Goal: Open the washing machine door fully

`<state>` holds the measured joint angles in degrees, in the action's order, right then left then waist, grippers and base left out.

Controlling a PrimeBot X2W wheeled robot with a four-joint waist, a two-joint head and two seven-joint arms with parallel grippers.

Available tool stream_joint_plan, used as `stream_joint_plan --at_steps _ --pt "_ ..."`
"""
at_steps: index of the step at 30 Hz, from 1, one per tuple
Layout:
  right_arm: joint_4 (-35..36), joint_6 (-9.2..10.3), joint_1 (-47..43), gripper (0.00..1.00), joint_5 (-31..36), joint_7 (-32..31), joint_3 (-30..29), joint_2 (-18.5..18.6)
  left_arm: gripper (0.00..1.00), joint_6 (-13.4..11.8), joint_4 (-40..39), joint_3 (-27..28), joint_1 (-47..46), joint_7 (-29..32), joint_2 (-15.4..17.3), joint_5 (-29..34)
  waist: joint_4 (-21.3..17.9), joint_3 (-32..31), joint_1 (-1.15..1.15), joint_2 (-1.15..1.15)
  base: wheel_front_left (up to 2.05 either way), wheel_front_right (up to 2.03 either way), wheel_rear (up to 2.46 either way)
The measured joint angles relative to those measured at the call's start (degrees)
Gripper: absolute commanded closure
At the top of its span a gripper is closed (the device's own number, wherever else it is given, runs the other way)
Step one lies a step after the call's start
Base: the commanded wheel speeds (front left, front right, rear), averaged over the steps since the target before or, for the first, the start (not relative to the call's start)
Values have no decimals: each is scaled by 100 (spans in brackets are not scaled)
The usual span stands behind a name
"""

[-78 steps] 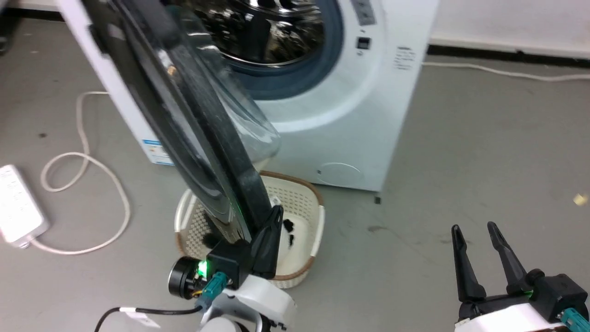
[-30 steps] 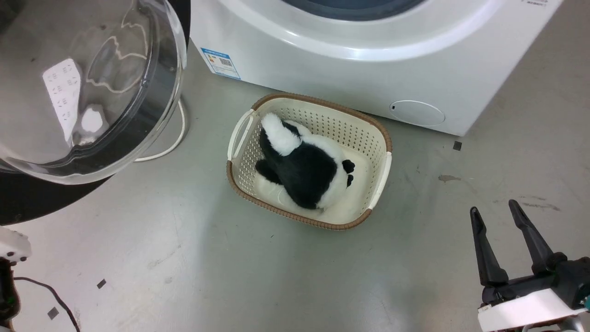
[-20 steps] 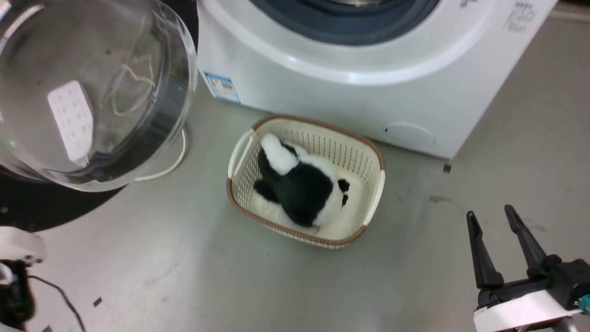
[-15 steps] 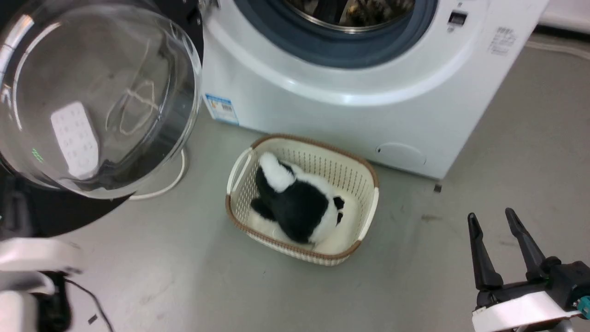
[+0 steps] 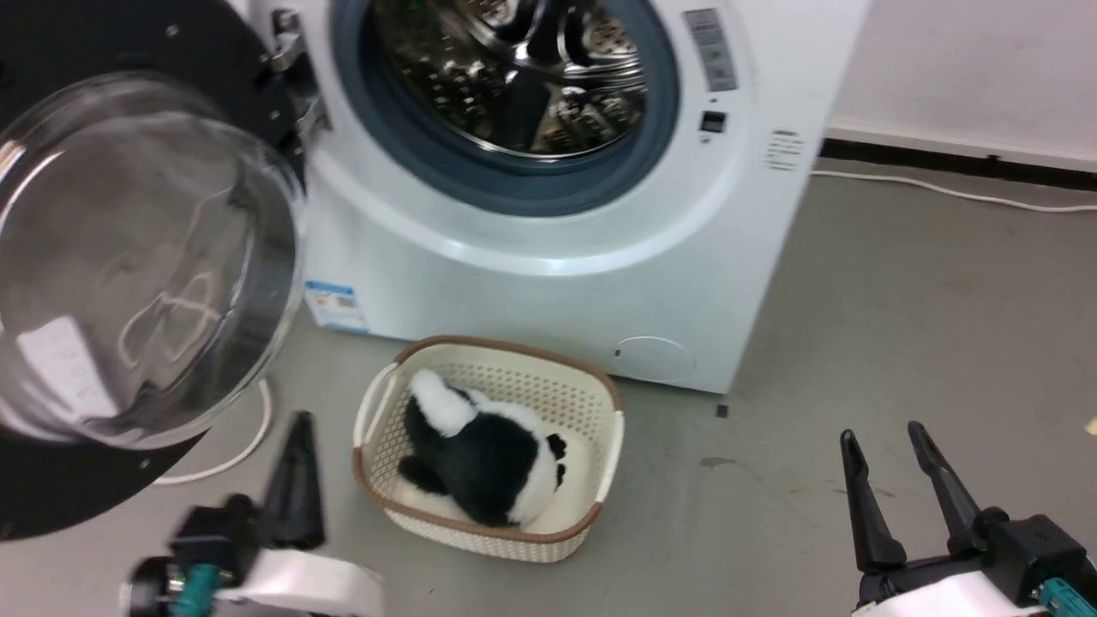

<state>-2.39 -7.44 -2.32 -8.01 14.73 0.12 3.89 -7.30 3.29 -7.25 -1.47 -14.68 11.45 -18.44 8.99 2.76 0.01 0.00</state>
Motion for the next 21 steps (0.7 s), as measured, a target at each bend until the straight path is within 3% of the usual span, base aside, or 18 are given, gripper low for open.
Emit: stream_joint_plan --at_steps 1,9,21 --pt "-3 0 -21 0 3 0 -34 -24 0 -13 74 -222 47 0 -123 163 -154 -50 0 0 0 0 0" --pt "-37 0 -135 0 52 0 -52 -56 0 -62 268 -561 423 -1 -339 428 -489 -186 0 0 0 0 0" --pt "-91 0 -203 0 107 0 -60 -69 0 0 353 -548 493 -1 -360 683 -606 -259 -1 0 0 0 0"
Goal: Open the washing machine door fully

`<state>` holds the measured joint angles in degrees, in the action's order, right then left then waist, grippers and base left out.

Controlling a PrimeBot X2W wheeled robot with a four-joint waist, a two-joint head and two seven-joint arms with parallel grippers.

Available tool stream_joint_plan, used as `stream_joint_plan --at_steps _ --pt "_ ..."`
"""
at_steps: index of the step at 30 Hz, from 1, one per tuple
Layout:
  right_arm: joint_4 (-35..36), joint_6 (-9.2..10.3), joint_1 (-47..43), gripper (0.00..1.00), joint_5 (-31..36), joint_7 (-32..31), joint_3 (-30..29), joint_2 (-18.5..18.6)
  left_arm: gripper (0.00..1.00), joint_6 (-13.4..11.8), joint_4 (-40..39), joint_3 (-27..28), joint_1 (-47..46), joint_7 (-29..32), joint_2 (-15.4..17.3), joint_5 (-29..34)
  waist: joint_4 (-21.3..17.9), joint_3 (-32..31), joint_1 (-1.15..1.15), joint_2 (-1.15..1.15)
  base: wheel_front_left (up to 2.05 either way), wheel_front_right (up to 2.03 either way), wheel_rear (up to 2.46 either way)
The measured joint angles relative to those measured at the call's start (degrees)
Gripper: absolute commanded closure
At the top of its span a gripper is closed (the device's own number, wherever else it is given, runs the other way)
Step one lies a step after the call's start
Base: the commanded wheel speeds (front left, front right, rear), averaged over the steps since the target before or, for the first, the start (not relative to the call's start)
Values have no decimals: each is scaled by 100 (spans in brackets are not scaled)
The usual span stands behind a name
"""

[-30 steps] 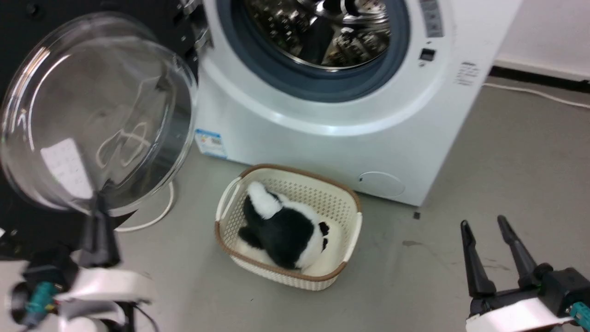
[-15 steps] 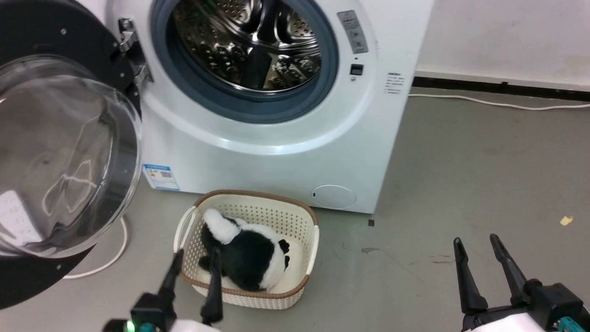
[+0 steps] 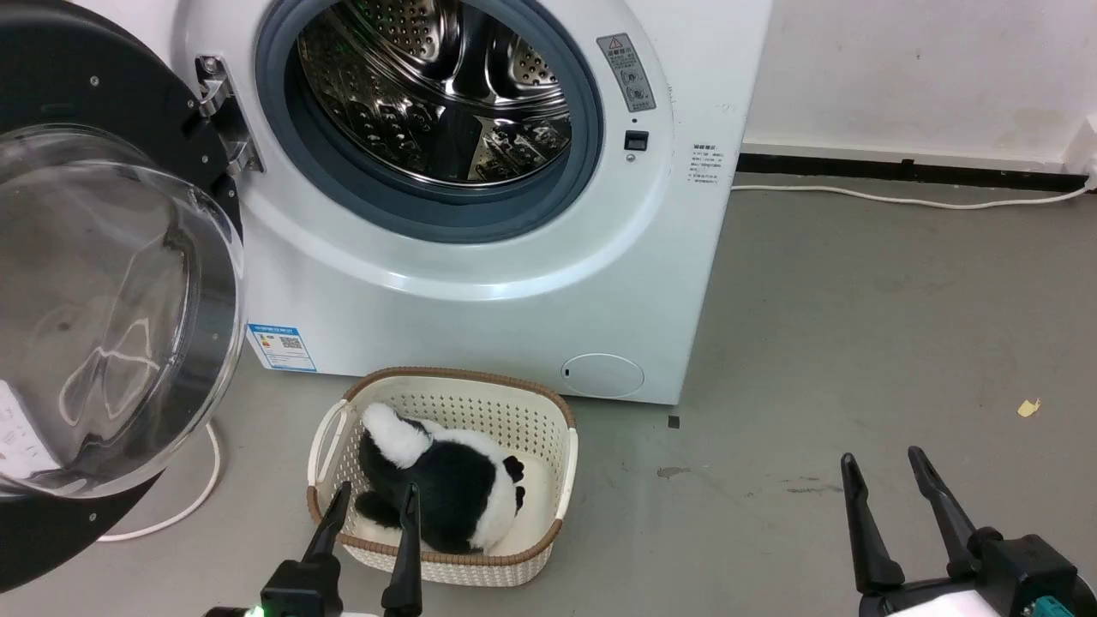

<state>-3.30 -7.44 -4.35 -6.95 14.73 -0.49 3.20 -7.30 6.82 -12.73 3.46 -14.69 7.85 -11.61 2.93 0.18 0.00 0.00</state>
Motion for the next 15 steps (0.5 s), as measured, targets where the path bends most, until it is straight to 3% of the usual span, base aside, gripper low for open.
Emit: stream_joint_plan --at_steps 11,12,15 --pt "-44 0 0 0 -7 0 12 -3 0 51 -2 135 -1 0 -146 71 33 -9 0 0 0 0 0" --pt "-54 0 1 100 -8 -1 16 -2 100 79 5 156 -2 2 -157 41 37 6 0 0 0 0 0" --pt "-53 0 5 100 -8 -3 15 -2 100 79 13 154 -2 3 -156 41 37 5 0 0 0 0 0"
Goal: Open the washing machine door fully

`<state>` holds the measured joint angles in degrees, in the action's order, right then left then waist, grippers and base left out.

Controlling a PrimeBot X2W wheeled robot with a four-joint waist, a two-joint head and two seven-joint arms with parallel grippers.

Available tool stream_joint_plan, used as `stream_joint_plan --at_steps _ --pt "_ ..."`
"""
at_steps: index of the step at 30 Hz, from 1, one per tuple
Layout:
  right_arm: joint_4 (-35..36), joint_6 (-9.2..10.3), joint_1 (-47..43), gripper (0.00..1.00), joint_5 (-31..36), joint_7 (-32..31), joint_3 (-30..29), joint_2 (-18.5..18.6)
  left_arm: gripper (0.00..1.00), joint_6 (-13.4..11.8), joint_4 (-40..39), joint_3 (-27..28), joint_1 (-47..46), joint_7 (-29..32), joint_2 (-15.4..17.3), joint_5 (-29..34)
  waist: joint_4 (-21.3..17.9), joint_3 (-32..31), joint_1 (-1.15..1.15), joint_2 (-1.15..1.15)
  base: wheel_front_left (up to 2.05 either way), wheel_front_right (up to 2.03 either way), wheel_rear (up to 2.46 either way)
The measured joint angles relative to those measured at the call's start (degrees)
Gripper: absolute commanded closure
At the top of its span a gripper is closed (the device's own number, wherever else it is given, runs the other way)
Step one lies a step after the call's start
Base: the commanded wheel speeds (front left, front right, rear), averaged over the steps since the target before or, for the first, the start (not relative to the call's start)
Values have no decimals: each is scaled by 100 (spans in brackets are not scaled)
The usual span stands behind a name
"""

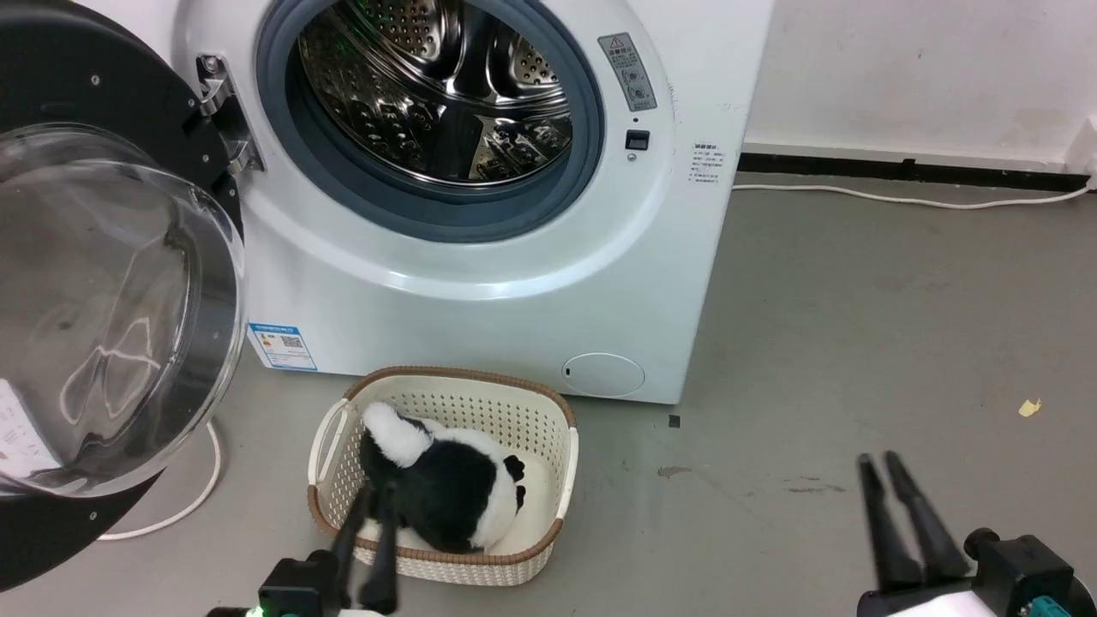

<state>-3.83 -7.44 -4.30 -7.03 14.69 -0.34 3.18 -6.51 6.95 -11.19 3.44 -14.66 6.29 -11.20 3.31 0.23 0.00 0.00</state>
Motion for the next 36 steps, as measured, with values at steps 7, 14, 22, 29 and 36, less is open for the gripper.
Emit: stream_joint_plan --at_steps 7,14,22,29,36 --pt "5 0 2 100 1 -56 -2 0 100 14 -12 37 0 52 -2 3 -15 -1 0 0 0 0 0" --pt "21 0 5 100 12 -146 -1 0 100 60 -46 92 0 134 -15 63 -34 -2 0 0 0 0 0" --pt "37 0 9 100 75 -242 0 0 100 75 -103 158 -3 230 -27 154 -58 -4 0 0 0 0 0" --pt "58 0 16 100 105 -307 1 0 100 123 -134 241 -14 311 -44 205 -76 -5 0 0 0 0 0" --pt "79 0 24 100 196 -423 4 0 100 174 -178 304 -20 426 -73 293 -99 -7 0 0 0 0 0"
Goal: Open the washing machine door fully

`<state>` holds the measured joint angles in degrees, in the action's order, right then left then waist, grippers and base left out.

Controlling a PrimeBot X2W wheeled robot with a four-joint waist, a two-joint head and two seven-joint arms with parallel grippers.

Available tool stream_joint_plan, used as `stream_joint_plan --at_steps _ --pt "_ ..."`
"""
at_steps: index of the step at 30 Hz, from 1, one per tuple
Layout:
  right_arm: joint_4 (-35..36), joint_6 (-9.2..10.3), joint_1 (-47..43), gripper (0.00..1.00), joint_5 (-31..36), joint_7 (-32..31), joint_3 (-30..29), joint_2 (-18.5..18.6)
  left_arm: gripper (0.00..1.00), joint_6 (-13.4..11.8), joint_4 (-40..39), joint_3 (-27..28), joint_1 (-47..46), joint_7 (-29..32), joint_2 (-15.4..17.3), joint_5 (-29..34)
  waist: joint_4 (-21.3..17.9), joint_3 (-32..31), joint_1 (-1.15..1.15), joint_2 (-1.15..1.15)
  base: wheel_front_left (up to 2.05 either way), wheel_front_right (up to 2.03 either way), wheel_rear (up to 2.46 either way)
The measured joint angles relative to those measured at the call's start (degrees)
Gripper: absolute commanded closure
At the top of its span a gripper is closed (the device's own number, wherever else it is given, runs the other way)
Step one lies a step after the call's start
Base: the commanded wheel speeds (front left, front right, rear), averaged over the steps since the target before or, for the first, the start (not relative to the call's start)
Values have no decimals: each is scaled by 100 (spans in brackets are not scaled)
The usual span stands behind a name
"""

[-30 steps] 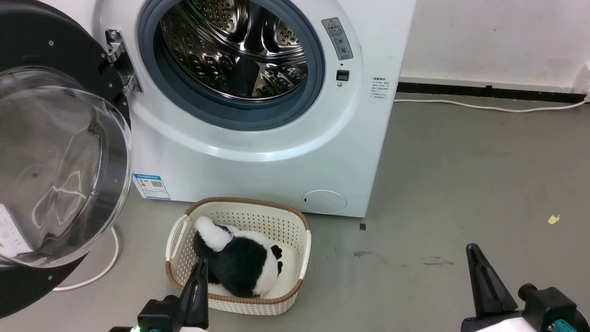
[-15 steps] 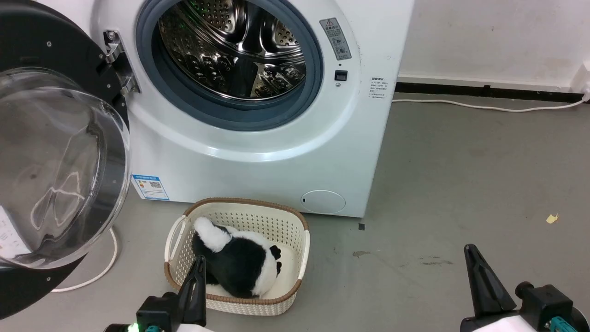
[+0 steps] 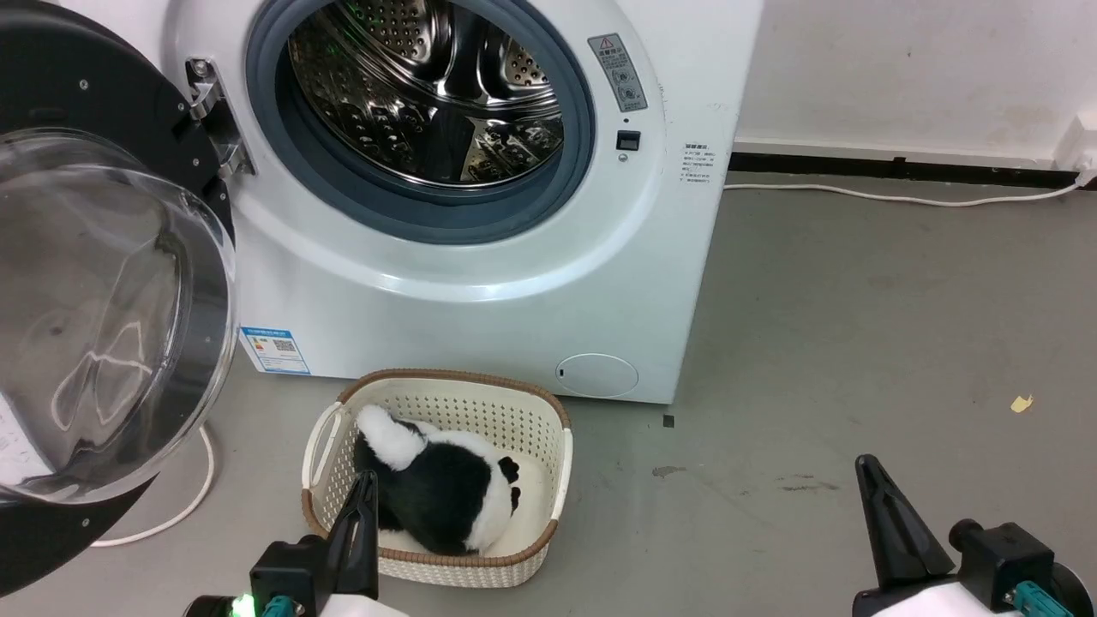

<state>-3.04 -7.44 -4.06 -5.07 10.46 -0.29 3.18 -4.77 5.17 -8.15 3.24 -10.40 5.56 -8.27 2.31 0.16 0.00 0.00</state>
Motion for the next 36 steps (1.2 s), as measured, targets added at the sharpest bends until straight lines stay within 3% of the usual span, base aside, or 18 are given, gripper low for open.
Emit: stream_joint_plan --at_steps 36 --pt "124 0 122 100 176 -442 12 0 100 194 -207 350 -102 452 -120 345 -102 -7 0 0 0 0 0"
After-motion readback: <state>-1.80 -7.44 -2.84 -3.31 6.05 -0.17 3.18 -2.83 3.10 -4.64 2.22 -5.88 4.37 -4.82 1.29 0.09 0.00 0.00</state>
